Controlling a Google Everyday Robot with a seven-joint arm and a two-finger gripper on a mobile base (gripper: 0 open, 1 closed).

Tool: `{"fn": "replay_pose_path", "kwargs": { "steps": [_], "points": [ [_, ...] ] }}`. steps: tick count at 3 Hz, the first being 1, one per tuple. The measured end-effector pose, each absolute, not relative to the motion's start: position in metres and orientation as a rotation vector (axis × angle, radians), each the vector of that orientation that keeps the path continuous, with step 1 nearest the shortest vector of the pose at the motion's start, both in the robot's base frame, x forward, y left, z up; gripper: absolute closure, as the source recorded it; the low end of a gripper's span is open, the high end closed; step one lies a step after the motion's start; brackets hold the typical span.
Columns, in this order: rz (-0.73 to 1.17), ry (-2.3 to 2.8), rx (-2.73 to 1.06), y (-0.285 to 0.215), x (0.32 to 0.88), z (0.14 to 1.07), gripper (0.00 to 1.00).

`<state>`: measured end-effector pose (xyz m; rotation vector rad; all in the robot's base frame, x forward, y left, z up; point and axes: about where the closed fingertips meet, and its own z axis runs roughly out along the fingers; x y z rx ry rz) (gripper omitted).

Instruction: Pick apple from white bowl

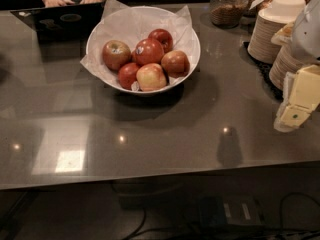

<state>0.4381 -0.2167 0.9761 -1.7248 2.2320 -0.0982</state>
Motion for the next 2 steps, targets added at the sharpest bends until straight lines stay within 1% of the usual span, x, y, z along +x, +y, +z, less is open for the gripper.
{"fn": "replay_pose_path", "kwargs": {
  "steps": [2],
  "points": [
    [-0.097, 2.195, -1.735, -0.2107, 0.4479, 0.9781, 0.00]
  ]
}}
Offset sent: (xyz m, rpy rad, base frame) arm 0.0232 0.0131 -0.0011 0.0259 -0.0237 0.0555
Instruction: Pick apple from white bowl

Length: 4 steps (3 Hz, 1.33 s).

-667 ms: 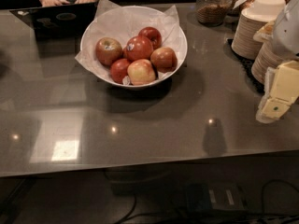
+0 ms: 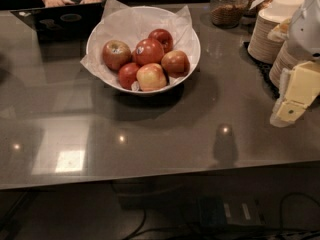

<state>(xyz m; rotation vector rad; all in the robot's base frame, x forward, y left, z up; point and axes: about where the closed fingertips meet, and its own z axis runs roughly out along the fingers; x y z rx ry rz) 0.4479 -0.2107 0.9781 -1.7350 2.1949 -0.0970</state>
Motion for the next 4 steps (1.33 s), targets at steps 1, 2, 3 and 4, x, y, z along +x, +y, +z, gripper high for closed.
{"fn": "replay_pose_path", "kwargs": {
  "steps": [1, 2, 3, 4],
  "points": [
    [-0.061, 2.098, -1.752, -0.195, 0.477, 0.982, 0.00],
    [-0.006, 1.969, -1.812, -0.165, 0.505, 0.976, 0.00],
    [0.072, 1.870, -1.862, -0.136, 0.533, 0.966, 0.00],
    [0.072, 1.870, -1.862, -0.136, 0.533, 0.966, 0.00]
  ]
}}
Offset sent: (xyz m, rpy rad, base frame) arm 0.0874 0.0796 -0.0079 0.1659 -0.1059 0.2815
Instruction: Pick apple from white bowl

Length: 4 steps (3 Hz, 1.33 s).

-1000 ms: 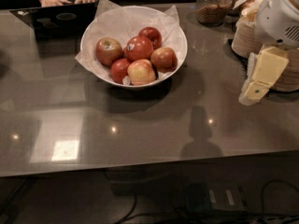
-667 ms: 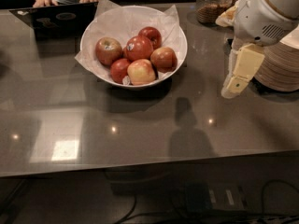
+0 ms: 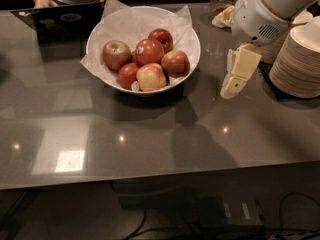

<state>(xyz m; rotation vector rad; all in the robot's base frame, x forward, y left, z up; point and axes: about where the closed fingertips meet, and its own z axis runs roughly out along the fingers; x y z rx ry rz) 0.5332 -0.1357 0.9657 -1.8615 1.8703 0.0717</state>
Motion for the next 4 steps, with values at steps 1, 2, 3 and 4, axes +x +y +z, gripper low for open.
{"fn": "replay_pose_path", "kwargs": {
  "steps": [1, 2, 3, 4],
  "points": [
    [0.104, 1.840, -1.834, -0.128, 0.541, 0.963, 0.00],
    [0.193, 1.690, -1.822, -0.083, 0.571, 0.964, 0.00],
    [0.277, 1.560, -1.799, -0.046, 0.594, 0.972, 0.00],
    [0.371, 1.463, -1.790, -0.013, 0.606, 0.976, 0.00]
  ]
}}
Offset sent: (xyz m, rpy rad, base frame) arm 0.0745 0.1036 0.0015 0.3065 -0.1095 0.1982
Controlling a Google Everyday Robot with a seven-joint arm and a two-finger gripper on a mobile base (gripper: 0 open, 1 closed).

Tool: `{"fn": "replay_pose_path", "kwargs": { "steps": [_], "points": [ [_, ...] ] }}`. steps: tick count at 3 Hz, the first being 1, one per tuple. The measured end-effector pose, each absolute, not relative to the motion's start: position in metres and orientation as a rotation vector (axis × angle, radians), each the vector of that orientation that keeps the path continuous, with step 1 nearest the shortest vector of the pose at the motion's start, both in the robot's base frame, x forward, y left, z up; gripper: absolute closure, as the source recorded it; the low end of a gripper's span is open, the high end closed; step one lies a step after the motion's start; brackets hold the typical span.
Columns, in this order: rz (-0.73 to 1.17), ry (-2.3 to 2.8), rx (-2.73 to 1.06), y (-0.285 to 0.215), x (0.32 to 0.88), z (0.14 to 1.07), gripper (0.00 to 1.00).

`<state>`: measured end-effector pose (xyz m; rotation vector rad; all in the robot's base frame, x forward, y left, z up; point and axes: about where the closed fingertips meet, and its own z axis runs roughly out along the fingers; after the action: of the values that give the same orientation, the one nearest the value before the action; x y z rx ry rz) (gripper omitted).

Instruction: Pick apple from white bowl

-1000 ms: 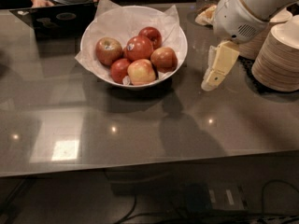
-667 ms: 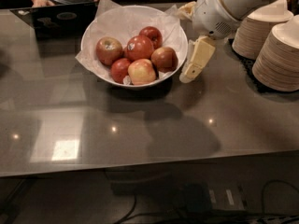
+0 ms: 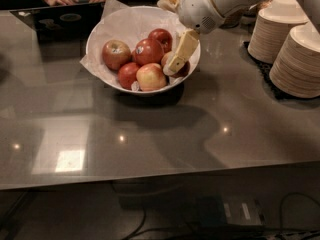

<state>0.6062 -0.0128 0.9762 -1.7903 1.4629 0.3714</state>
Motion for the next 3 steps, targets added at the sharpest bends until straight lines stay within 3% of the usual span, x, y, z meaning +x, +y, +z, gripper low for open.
{"fn": "replay_pose_path", "kwargs": {
  "steps": [2, 3],
  "points": [
    [0.398, 1.427, -1.789, 0.013, 0.619, 0.968, 0.00],
    [0.401, 1.418, -1.796, 0.027, 0.627, 0.966, 0.11]
  ]
}}
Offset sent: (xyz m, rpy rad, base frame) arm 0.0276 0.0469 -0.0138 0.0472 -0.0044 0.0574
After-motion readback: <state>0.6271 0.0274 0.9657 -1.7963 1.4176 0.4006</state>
